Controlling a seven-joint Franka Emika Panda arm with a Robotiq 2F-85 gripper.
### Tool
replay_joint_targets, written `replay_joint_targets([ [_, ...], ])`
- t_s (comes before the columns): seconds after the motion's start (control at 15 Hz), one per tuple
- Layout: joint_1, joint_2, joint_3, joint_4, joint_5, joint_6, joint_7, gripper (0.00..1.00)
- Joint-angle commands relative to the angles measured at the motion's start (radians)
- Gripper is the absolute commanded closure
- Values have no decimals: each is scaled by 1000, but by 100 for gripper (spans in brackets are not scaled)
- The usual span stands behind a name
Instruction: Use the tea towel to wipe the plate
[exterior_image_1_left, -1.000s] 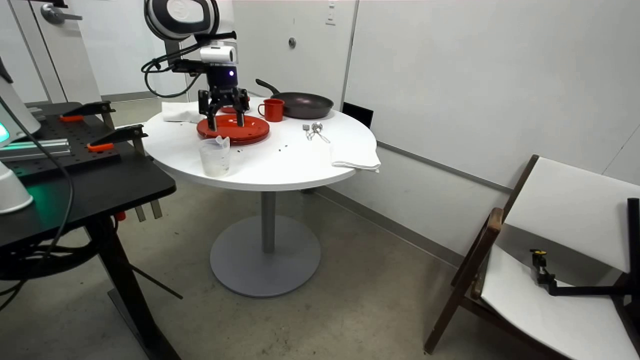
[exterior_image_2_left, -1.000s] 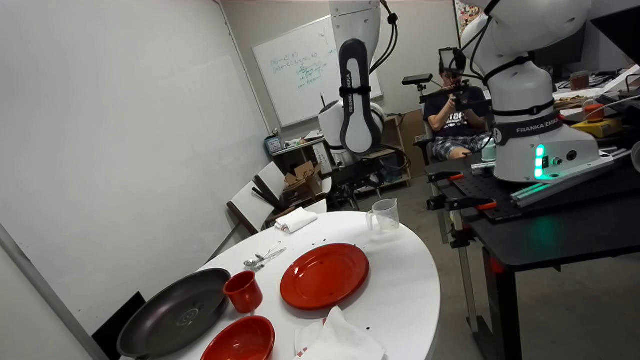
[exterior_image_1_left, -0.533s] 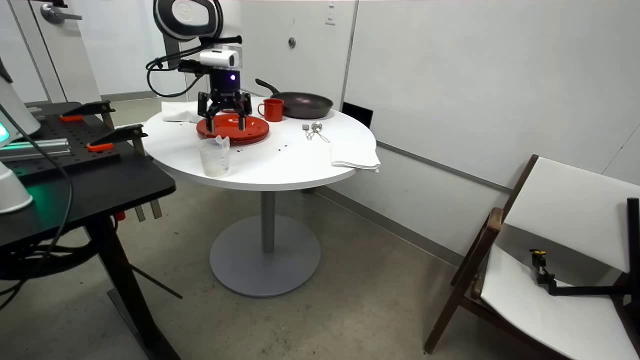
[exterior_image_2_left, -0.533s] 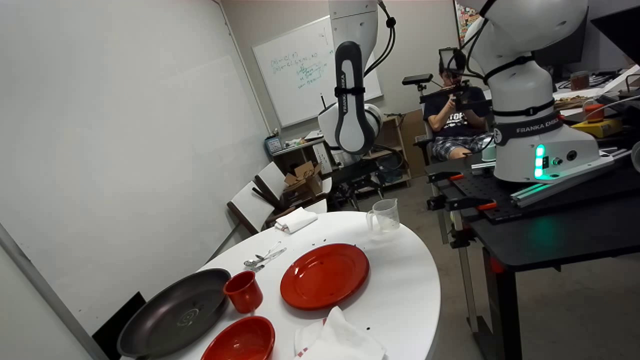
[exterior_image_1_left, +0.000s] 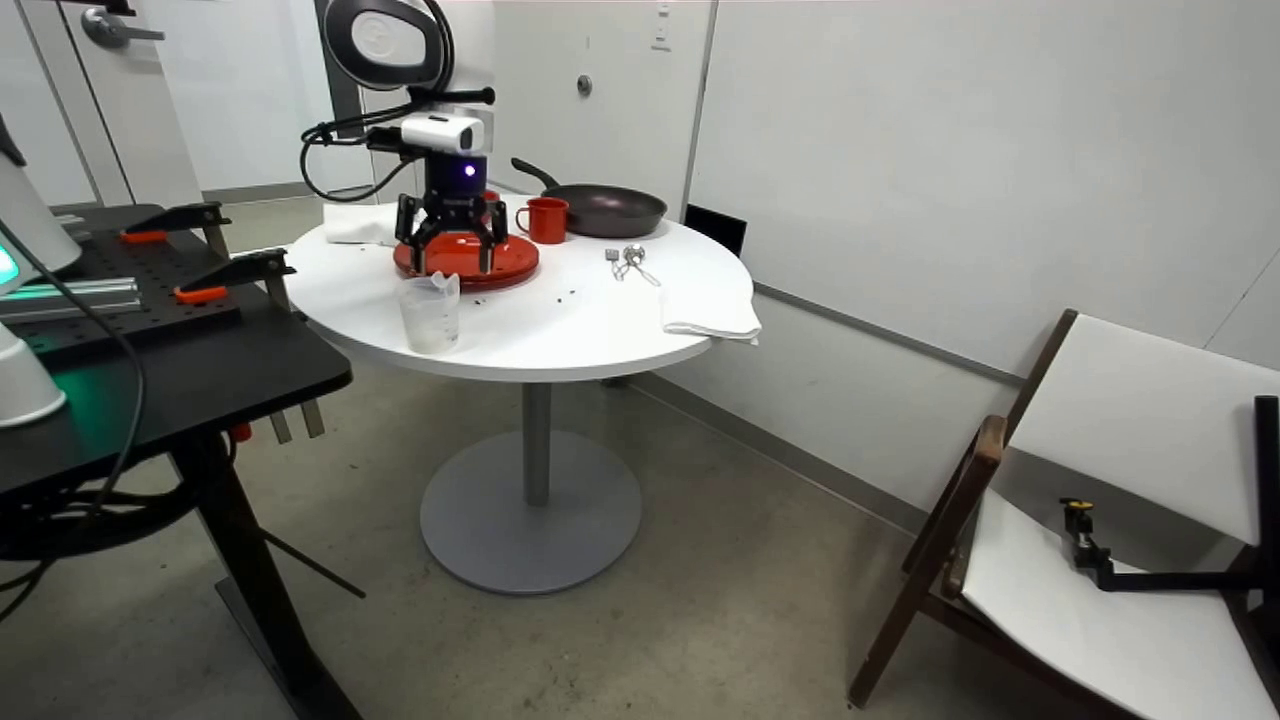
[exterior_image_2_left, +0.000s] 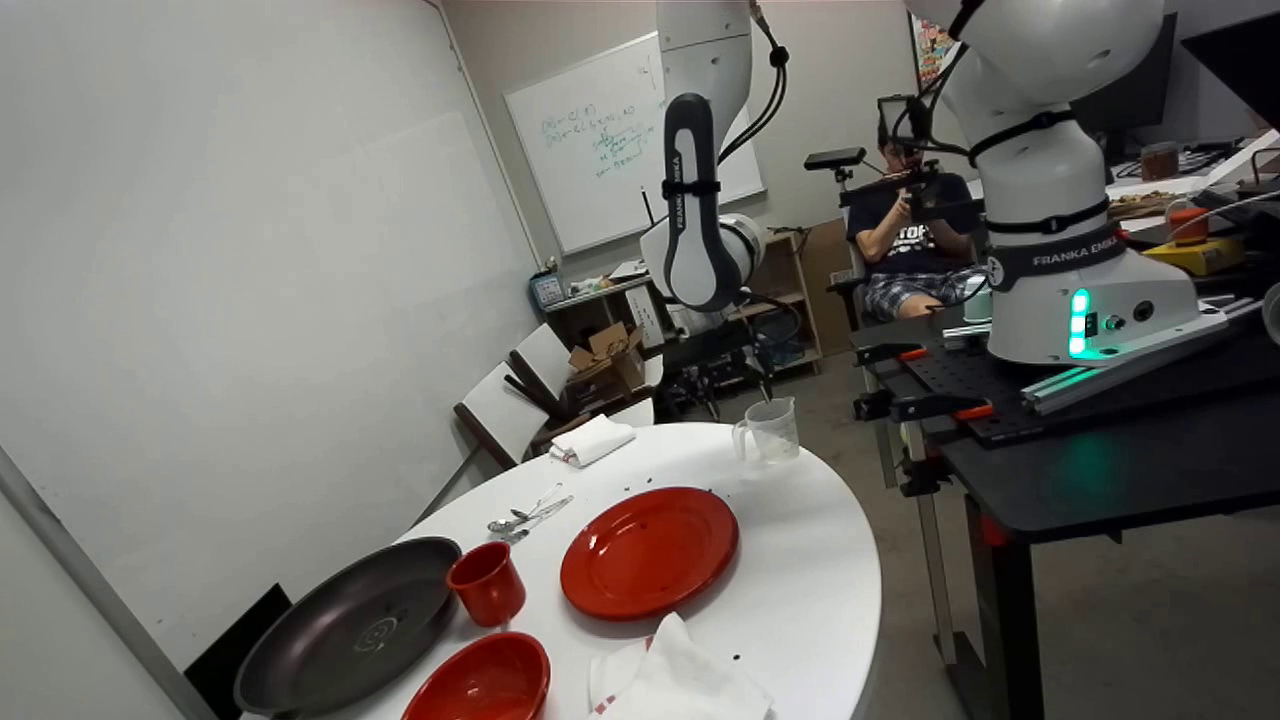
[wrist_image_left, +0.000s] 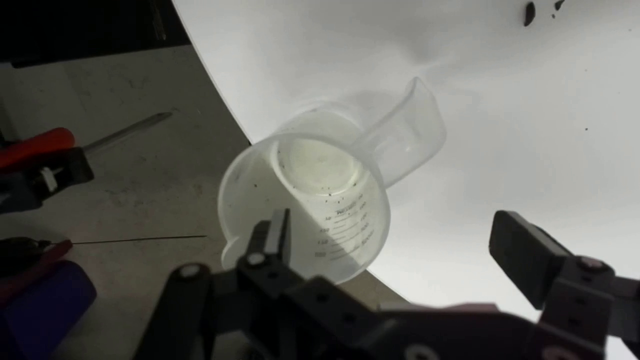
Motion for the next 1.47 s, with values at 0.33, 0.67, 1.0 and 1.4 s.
replay_joint_targets([
  [0.33, -56, 76, 42, 57, 42, -24, 7, 0],
  [0.67, -63, 105, 50, 74, 49, -31, 3, 31],
  [1.0, -66, 120, 56, 83, 54, -36, 0, 67],
  [1.4, -63, 125, 55, 90, 53, -42, 1, 100],
])
